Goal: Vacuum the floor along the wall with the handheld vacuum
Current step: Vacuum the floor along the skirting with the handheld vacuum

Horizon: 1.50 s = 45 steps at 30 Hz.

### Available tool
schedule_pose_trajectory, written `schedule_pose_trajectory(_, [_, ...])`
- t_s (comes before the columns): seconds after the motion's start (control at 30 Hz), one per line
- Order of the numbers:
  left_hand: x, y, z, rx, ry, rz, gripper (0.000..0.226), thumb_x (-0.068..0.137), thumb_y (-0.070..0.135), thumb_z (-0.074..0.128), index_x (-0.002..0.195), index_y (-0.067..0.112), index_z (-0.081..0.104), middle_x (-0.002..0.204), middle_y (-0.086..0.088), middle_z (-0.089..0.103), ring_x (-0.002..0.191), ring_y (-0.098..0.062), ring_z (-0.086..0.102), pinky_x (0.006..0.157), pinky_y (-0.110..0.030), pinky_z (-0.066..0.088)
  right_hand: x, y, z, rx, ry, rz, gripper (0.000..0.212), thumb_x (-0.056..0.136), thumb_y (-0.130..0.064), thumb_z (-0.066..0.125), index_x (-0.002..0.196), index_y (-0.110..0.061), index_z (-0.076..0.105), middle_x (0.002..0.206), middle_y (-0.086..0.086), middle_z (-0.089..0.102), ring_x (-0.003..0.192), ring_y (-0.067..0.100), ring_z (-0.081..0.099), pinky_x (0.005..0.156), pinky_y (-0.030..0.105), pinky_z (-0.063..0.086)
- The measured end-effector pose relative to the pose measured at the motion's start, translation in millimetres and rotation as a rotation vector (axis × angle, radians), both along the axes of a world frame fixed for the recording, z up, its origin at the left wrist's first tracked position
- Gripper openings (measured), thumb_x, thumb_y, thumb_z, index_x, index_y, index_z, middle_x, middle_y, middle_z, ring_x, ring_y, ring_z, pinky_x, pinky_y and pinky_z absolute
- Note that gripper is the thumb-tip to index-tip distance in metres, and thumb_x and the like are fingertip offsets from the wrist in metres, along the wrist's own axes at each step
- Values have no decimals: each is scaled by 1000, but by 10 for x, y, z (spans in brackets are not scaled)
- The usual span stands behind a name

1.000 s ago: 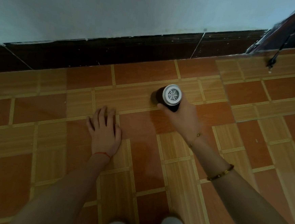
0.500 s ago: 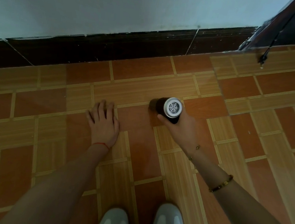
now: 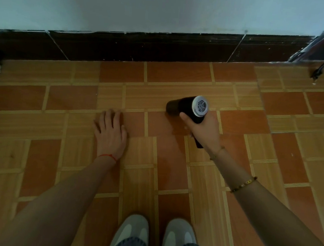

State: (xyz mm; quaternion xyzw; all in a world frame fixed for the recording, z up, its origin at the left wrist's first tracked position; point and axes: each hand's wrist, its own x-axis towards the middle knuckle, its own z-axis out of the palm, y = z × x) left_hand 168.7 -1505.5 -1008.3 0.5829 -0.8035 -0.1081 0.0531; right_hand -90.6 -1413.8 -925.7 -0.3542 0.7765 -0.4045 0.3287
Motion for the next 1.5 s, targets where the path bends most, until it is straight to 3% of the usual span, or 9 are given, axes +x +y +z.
schedule_pose_trajectory(0.17, [207, 31, -37, 10, -15, 71, 59, 97, 38, 24, 150, 14, 32, 157, -17, 31, 147, -36, 24, 118, -67, 14, 337, -343, -58, 33, -33, 185, 48, 81, -46, 72, 118, -21, 57, 80, -4, 67, 56, 2, 59, 57, 22, 47])
schedule_pose_trajectory(0.3, [410, 22, -70, 10, -19, 164, 60, 96, 38, 24, 151, 15, 30, 157, -18, 31, 148, -36, 22, 118, -66, 11, 615, -542, -113, 63, 34, 339, 56, 78, -54, 72, 121, -21, 57, 86, -14, 63, 77, 6, 63, 68, 22, 52])
schedule_pose_trajectory(0.43, [641, -22, -112, -15, -23, 243, 58, 97, 37, 26, 147, 9, 37, 155, -19, 33, 147, -38, 24, 117, -68, 12, 644, -796, -132, 22, 160, 290, 66, 75, -64, 67, 126, -24, 54, 99, -11, 68, 88, 11, 67, 73, 25, 54])
schedule_pose_trajectory(0.63, [678, -20, -148, -52, -18, 269, 57, 96, 37, 33, 146, 10, 39, 154, -16, 36, 146, -35, 27, 118, -65, 12, 634, -1269, -65, -36, 184, 250, 71, 79, -51, 72, 137, -18, 48, 125, -5, 63, 114, 9, 58, 88, 18, 46])
schedule_pose_trajectory(0.87, [675, -30, -130, -62, 2, 283, 58, 94, 35, 38, 148, 15, 38, 155, -12, 35, 147, -32, 26, 119, -64, 9, 1163, -1519, -103, -24, 73, 461, 64, 77, -50, 74, 130, -20, 53, 119, -5, 65, 108, 13, 62, 88, 38, 55])
schedule_pose_trajectory(1.1, [667, -36, -113, -75, 8, 280, 57, 93, 34, 40, 147, 14, 40, 154, -12, 37, 146, -33, 27, 119, -64, 9, 1347, -1815, -100, -91, 105, 344, 69, 80, -42, 75, 137, -14, 48, 130, -1, 62, 120, 12, 56, 90, 11, 38])
schedule_pose_trajectory(1.27, [668, -40, -103, -78, 6, 278, 57, 93, 34, 40, 146, 13, 42, 154, -12, 38, 145, -33, 29, 118, -65, 11, 1437, -1868, -86, -53, 84, 509, 67, 79, -44, 75, 135, -18, 50, 128, -4, 61, 119, 11, 55, 96, 22, 44])
schedule_pose_trajectory(1.37, [679, -47, -93, -70, 2, 274, 57, 94, 34, 40, 146, 13, 41, 154, -13, 37, 146, -34, 28, 118, -66, 11, 1415, -1862, -112, -69, 98, 414, 64, 79, -46, 74, 132, -18, 53, 124, -3, 64, 113, 14, 60, 94, 29, 50])
schedule_pose_trajectory(1.5, [675, -51, -90, -49, 8, 271, 57, 94, 35, 38, 147, 14, 40, 156, -12, 35, 147, -34, 26, 118, -65, 8, 1233, -1957, -83, -95, 184, 227, 67, 79, -48, 73, 134, -16, 52, 127, -3, 63, 117, 9, 57, 82, 1, 38])
